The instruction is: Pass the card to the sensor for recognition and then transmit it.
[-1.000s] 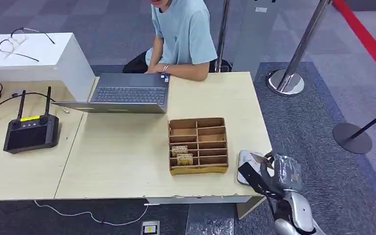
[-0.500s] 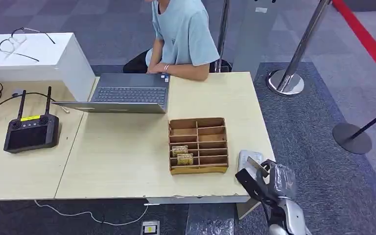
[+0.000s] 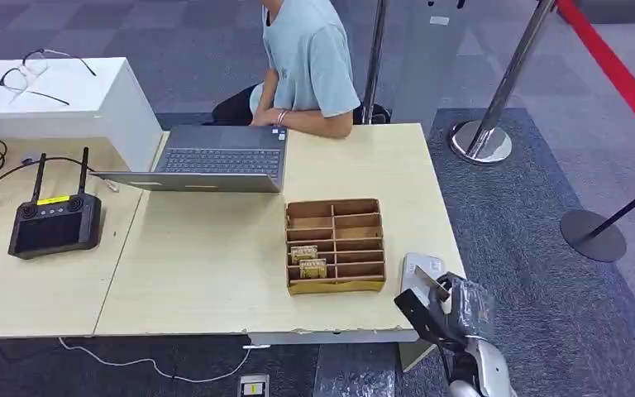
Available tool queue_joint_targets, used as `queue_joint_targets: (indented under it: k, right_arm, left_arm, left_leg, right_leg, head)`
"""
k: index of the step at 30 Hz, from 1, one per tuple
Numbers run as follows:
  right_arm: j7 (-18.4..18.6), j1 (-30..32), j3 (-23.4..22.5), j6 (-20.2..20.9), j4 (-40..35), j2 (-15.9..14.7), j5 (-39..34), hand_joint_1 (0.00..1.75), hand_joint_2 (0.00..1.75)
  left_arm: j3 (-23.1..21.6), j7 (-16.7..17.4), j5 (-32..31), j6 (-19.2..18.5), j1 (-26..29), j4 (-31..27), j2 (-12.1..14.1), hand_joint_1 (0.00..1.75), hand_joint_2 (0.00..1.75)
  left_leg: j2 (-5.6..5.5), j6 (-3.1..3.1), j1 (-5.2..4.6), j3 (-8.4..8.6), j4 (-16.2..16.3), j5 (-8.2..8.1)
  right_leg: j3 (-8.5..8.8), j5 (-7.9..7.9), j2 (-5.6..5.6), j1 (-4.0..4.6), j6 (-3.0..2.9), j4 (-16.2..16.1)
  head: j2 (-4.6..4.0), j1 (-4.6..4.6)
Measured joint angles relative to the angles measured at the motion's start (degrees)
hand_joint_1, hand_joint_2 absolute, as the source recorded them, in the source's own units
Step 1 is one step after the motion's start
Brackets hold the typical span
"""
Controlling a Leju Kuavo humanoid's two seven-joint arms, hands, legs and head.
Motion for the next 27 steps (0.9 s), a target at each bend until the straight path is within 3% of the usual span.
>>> queue_joint_targets:
  k: [13, 27]
  right_arm:
    - [-1.3, -0.1, -0.9, -0.1, 1.0, 1.4, 0.8, 1.75, 1.75]
    - [-1.0, 2.3, -6.5, 0.2, -3.7, 2.4, 5.3, 1.75, 1.75]
  left_arm:
    - [0.2, -0.4, 0.0, 0.2, 0.0, 0.0, -0.1, 0.0, 0.0]
    - [0.3, -0.7, -0.1, 0.1, 0.1, 0.0, -0.3, 0.0, 0.0]
  left_leg:
    - [0.04, 0.0, 0.0, 0.16, 0.0, 0.01]
    - [0.02, 0.0, -0.03, -0.13, 0.0, 0.01]
  right_leg:
    - [0.15, 0.03, 0.03, 0.0, 0.0, 0.0]
    - [-0.08, 0.04, 0.02, -0.02, 0.01, 0.0]
  head:
    - [0.0, 0.0]
    - [0.0, -0.02]
